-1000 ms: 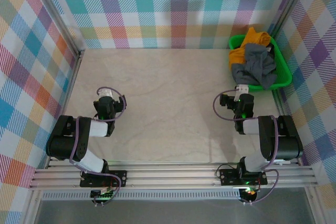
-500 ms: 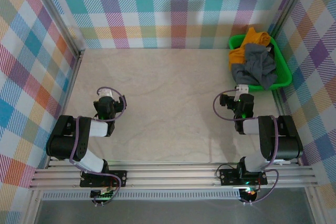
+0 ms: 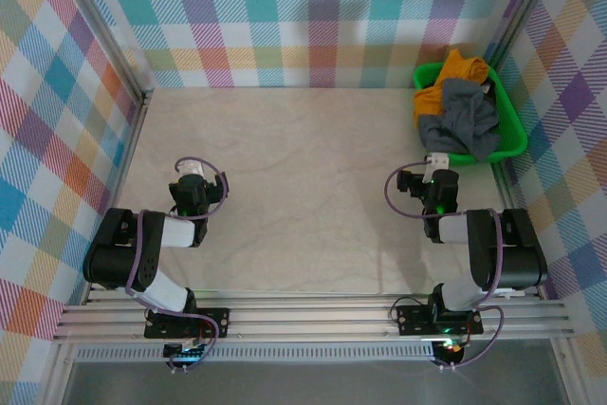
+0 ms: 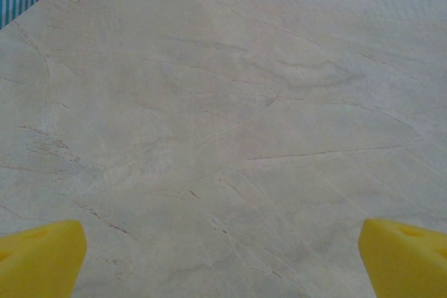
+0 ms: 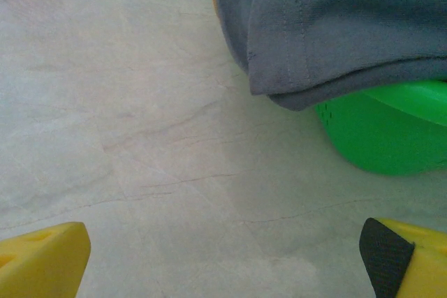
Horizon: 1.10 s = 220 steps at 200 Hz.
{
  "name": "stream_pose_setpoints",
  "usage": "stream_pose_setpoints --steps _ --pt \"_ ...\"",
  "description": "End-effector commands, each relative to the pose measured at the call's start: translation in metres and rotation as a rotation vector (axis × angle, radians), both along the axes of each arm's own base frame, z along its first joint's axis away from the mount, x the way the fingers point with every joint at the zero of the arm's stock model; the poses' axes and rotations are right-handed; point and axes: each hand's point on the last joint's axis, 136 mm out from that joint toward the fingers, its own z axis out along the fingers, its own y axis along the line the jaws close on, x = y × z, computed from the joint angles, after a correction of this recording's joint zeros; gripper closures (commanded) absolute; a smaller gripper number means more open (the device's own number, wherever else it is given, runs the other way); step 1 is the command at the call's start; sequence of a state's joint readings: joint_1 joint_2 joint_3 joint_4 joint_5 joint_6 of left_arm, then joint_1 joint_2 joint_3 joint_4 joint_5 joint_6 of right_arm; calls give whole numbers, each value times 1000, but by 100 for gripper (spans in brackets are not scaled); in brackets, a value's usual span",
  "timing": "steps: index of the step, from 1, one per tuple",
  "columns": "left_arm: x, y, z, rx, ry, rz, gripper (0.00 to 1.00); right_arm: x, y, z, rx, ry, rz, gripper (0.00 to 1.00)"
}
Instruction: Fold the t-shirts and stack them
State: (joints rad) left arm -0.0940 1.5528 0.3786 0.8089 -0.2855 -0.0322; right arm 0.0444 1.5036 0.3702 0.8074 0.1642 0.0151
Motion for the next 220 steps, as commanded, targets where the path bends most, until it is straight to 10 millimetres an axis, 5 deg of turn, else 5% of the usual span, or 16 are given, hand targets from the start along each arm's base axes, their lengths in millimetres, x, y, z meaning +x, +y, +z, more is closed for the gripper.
stream_pose_setpoints --steps 1,20,38,56,67,78,84,97,130,164,185,205,220 --pt "10 -1 28 30 -30 9 0 6 18 52 -72 -46 30 0" --pt "11 -3 72 40 -60 22 0 0 33 142 -68 -236 25 0" --pt "17 1 129 -14 -217 68 0 0 28 222 1 -260 -81 0" --pt "25 16 183 -162 -349 216 0 1 17 259 155 -108 -207 0" --pt "21 31 186 -429 -301 430 0 5 8 276 292 -86 -299 0" --pt "4 31 182 -619 -70 533 0 15 4 286 346 -78 -268 0" --pt "0 31 182 -665 -25 597 3 16 -12 284 357 -62 -352 3" --pt "35 6 185 -824 4 423 15 12 -47 266 411 12 -545 9" --pt "59 -59 213 -846 85 163 5 39 -99 206 527 153 -645 8" --pt "34 -155 209 -805 229 -154 3 74 -119 136 497 371 -620 10" --pt "8 -192 194 -777 300 -232 4 94 -116 102 469 419 -541 14" --pt "-5 -203 189 -777 306 -234 8 109 -113 76 490 455 -493 31" --pt "-6 -204 187 -792 308 -225 13 116 -112 72 530 452 -476 66"
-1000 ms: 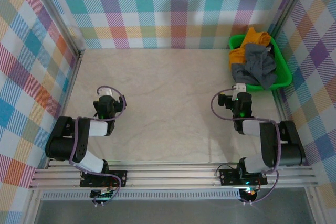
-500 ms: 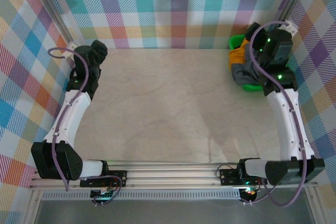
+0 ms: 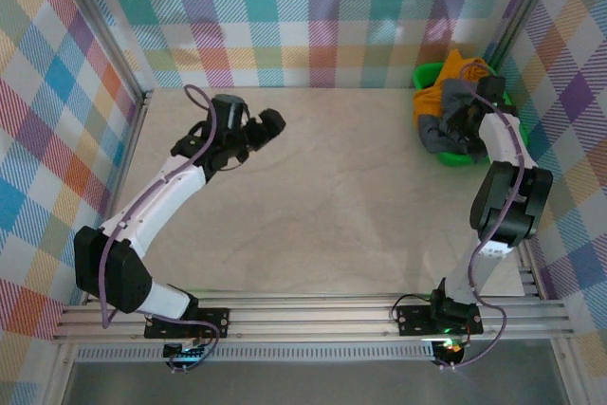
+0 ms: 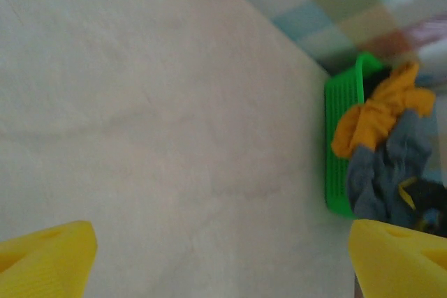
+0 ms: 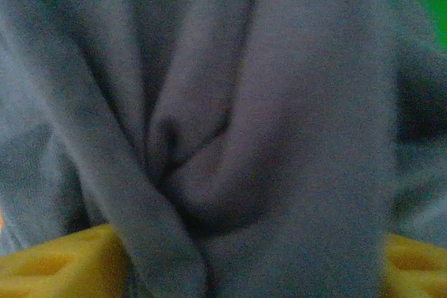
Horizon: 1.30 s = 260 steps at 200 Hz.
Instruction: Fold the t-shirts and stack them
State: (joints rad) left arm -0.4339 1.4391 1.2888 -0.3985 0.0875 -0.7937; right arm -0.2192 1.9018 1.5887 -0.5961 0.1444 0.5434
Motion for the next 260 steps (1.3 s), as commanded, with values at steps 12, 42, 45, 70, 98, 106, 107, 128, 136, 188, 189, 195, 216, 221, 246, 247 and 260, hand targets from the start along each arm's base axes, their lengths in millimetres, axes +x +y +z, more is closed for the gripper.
stream_pose_setpoints --steps 12,42,45,70,98,106,107,128,136,188,189,195,216,221,246,247,260 --pt "-10 5 7 2 0 8 19 27 8 34 51 -167 63 92" --pt "-6 5 17 30 -5 2 31 16 22 147 -187 -472 16 100" --pt "-6 5 18 31 -5 0 32 14 26 160 -211 -491 17 100" --pt "-2 4 15 46 11 6 36 -4 68 272 -356 -709 61 100" --pt "4 11 17 101 21 31 37 -34 116 382 -382 -973 140 100" --pt "4 14 21 117 20 45 36 -41 130 406 -373 -1034 182 100" --pt "4 15 21 120 21 47 36 -43 132 410 -372 -1044 187 100" --pt "2 31 30 182 23 108 31 -58 178 451 -329 -1167 347 100" --pt "1 36 36 196 13 121 29 -62 196 455 -301 -1181 402 100" --pt "-34 77 57 268 -4 230 21 -77 344 328 -75 -906 686 100" --pt "-35 78 57 270 -4 233 20 -78 347 324 -69 -898 691 100" --pt "-42 84 58 281 -2 244 20 -81 363 294 -30 -833 715 100" --pt "-64 98 56 300 -5 256 18 -99 417 185 153 -507 846 83" --pt "-68 100 55 301 -5 256 17 -102 419 165 172 -430 840 68" --pt "-80 95 39 295 24 191 15 -107 390 132 153 -365 737 36" --pt "-81 95 38 294 27 189 15 -106 389 133 152 -372 737 36" --pt "-83 88 20 287 91 158 15 -103 367 130 122 -393 706 27"
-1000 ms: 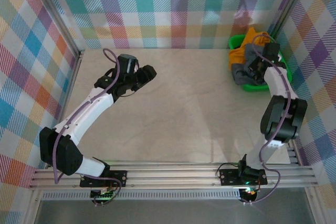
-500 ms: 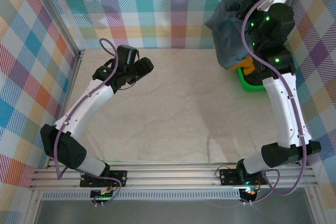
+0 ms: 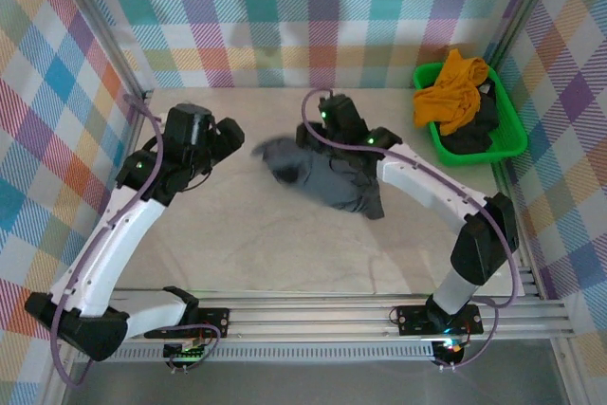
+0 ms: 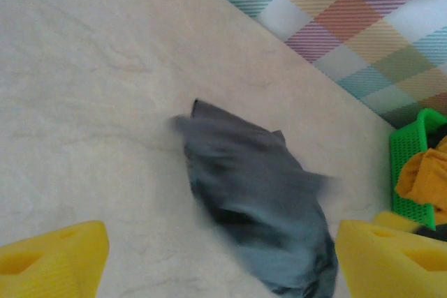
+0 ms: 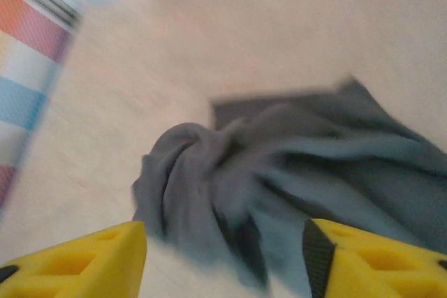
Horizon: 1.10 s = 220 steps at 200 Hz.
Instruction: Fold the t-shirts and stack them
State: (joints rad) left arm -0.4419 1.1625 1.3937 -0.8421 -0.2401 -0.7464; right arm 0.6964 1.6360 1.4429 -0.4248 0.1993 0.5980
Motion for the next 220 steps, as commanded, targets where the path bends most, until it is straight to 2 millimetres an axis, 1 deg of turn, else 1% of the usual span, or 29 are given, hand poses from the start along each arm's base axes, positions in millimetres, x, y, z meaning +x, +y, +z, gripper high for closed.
stream_pose_setpoints --steps 1,12,24,28,30,45,61,79,95,120,130,138,153,164,180,183,196,211,220 --pt "-6 -7 -45 27 149 -46 15 -1 -42 37 101 -55 -118 27" --pt "-7 -13 -60 6 217 -48 15 6 -66 22 72 3 -164 27" --pt "-4 -21 -78 -22 286 -49 13 13 -91 -2 72 98 -210 28" --pt "-3 -24 -84 -29 309 -46 13 14 -96 -9 76 125 -221 29" --pt "-3 -25 -87 -31 319 -45 13 16 -101 -15 81 150 -236 30" --pt "4 -33 -111 -57 392 -19 11 18 -120 -45 124 268 -289 33" --pt "18 -47 -133 -111 444 -7 10 14 -130 -69 137 353 -315 35" --pt "35 -63 -159 -165 493 8 11 -3 -134 -93 135 434 -336 36" --pt "46 -66 -179 -167 539 38 13 -22 -135 -112 152 502 -346 35" --pt "61 -71 -201 -161 573 30 20 -45 -133 -137 169 616 -352 36" --pt "68 -77 -210 -168 586 -4 24 -52 -132 -146 169 665 -351 36" --pt "72 -80 -219 -160 611 -25 30 -58 -131 -152 166 698 -351 37" --pt "78 -83 -231 -143 661 -50 48 -69 -134 -163 161 751 -389 38" --pt "85 -85 -236 -148 668 -65 58 -72 -137 -170 166 759 -419 38" --pt "93 -87 -238 -164 658 -71 76 -75 -139 -181 176 774 -457 41" --pt "94 -86 -238 -165 658 -69 82 -75 -139 -183 178 779 -463 42" --pt "95 -83 -235 -152 662 -64 99 -75 -137 -191 185 804 -482 48" --pt "93 -76 -230 -130 663 -51 100 -71 -133 -198 187 811 -489 60" --pt "92 -72 -224 -123 656 -47 100 -67 -132 -200 180 808 -493 73"
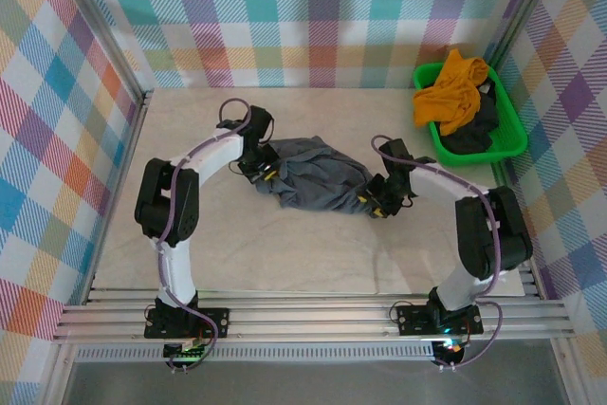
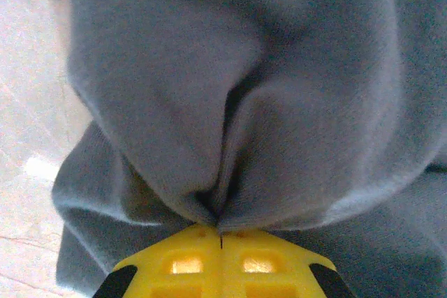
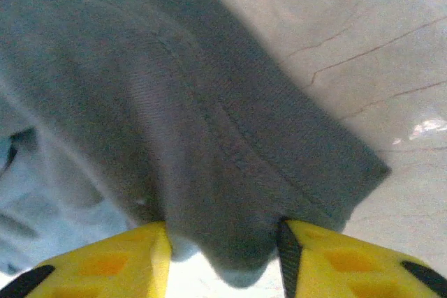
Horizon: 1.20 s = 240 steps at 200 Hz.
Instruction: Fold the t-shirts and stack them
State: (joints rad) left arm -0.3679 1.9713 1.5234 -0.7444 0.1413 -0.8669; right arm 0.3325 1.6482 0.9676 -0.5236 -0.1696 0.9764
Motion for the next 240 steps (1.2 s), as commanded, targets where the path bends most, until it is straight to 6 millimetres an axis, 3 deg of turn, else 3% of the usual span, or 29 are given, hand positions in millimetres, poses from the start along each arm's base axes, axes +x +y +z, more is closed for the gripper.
stream_pose_setpoints --steps 1,19,44,98,134,163,209,240 --pt "1 7 22 9 -22 -9 100 7 8 -9 14 17 -31 74" --pt "-4 20 39 31 -42 21 100 17 1 -2 -36 -6 -37 100" --pt "0 38 71 2 -110 96 100 35 -11 37 -111 -130 -38 100" --pt "27 65 150 -110 -301 219 100 79 -32 158 -214 -436 -23 100" --pt "47 83 220 -191 -475 267 100 104 -44 229 -214 -607 -60 100" --pt "52 96 275 -221 -600 296 100 121 -49 288 -133 -764 -94 100" --pt "40 108 354 -253 -817 317 100 123 -46 357 -37 -962 -46 100" --pt "30 106 389 -286 -921 285 100 111 -44 390 22 -1080 -11 100"
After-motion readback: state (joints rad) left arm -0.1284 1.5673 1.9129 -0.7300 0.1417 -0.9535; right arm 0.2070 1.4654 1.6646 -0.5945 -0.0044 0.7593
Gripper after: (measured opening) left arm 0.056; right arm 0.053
